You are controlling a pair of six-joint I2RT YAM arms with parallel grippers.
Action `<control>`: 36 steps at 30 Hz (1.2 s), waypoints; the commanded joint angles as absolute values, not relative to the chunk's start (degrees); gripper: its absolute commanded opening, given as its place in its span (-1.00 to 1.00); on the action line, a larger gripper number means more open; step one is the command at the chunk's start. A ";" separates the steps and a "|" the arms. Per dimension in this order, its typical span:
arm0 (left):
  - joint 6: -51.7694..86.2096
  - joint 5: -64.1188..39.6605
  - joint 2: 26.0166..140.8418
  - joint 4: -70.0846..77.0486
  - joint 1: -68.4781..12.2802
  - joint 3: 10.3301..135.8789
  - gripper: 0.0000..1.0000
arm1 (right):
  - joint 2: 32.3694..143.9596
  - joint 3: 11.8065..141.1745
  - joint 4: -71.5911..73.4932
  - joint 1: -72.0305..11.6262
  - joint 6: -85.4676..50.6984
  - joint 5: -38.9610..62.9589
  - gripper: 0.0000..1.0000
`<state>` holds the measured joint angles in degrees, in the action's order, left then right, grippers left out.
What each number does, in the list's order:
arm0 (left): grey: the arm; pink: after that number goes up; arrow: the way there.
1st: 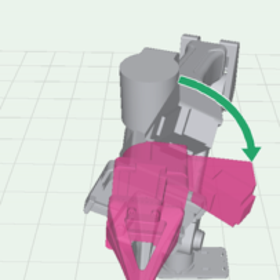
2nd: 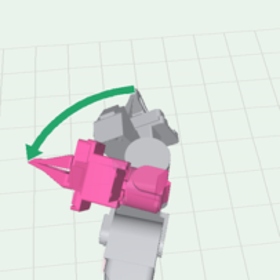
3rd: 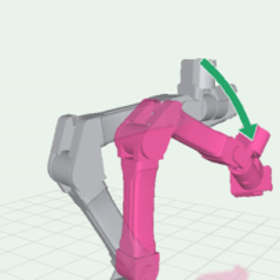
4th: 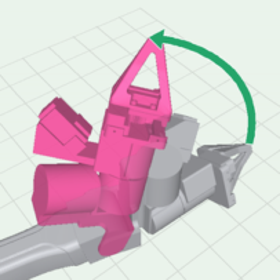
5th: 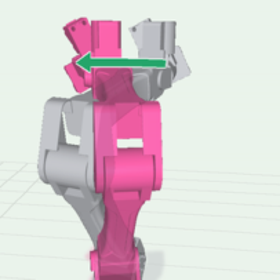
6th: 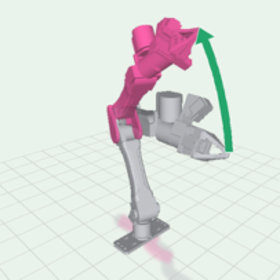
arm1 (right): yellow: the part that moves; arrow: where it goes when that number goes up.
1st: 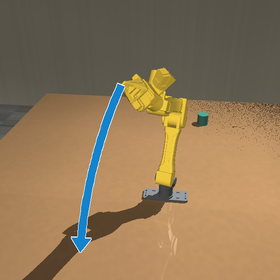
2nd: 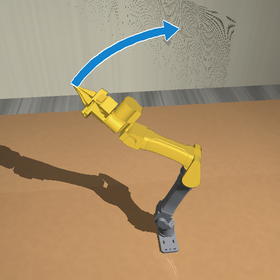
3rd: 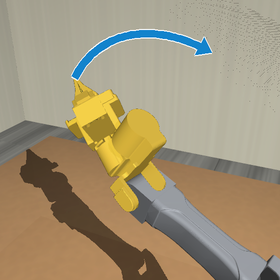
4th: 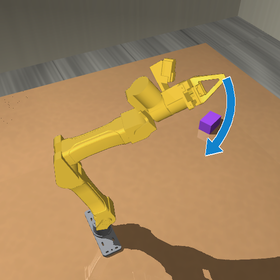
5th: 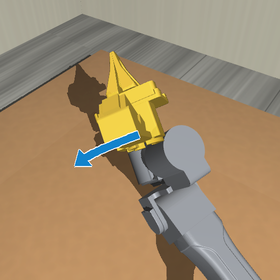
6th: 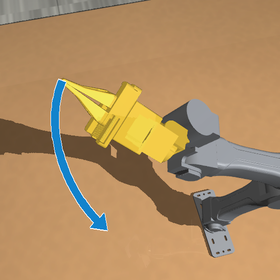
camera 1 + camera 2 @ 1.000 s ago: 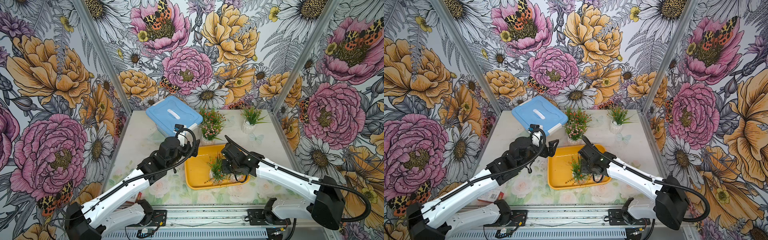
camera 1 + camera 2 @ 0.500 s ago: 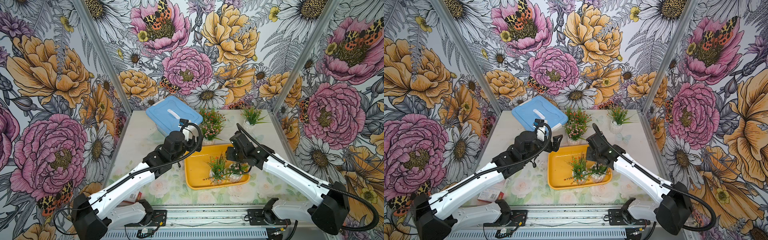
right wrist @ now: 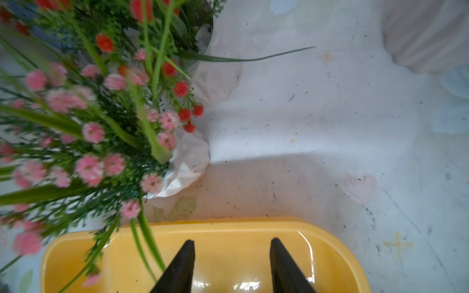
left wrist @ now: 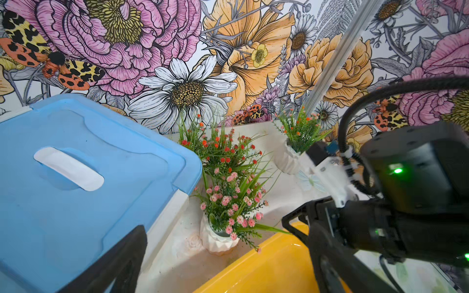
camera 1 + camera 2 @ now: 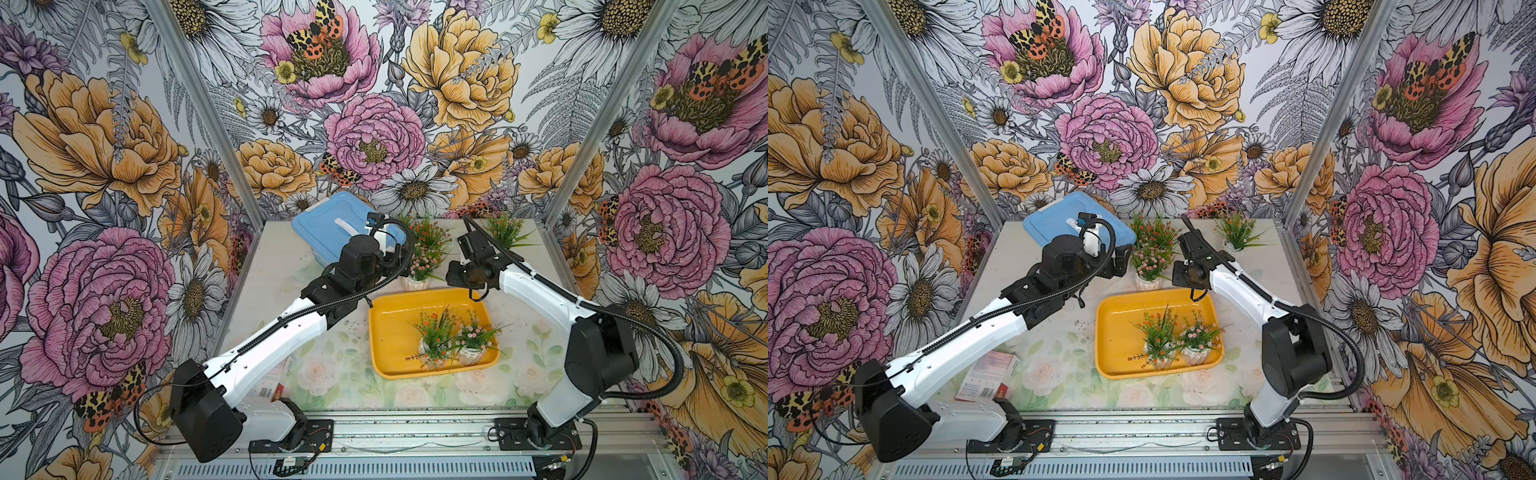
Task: Put the potted gypsophila into the storage box
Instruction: Pick up the baby's breath potted plant from the center of the board.
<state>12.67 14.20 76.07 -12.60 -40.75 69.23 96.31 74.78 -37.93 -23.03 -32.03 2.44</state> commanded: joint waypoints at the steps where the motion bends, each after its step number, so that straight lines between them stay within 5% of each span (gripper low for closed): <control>1: 11.42 14.81 78.30 -11.34 -39.75 72.22 0.98 | 98.85 76.80 -34.39 -21.57 -30.06 8.01 -0.08; 23: 11.52 12.39 90.17 -13.79 -35.96 82.92 0.98 | 111.31 84.11 -27.16 -19.07 -27.71 21.02 -0.31; 36: 11.99 12.39 88.80 -14.68 -35.71 81.59 0.98 | 112.33 84.30 -27.12 -20.37 -28.10 22.06 -0.26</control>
<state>12.45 13.47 89.73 -13.87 -36.18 81.69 111.48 82.89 -28.36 -19.42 -28.80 20.88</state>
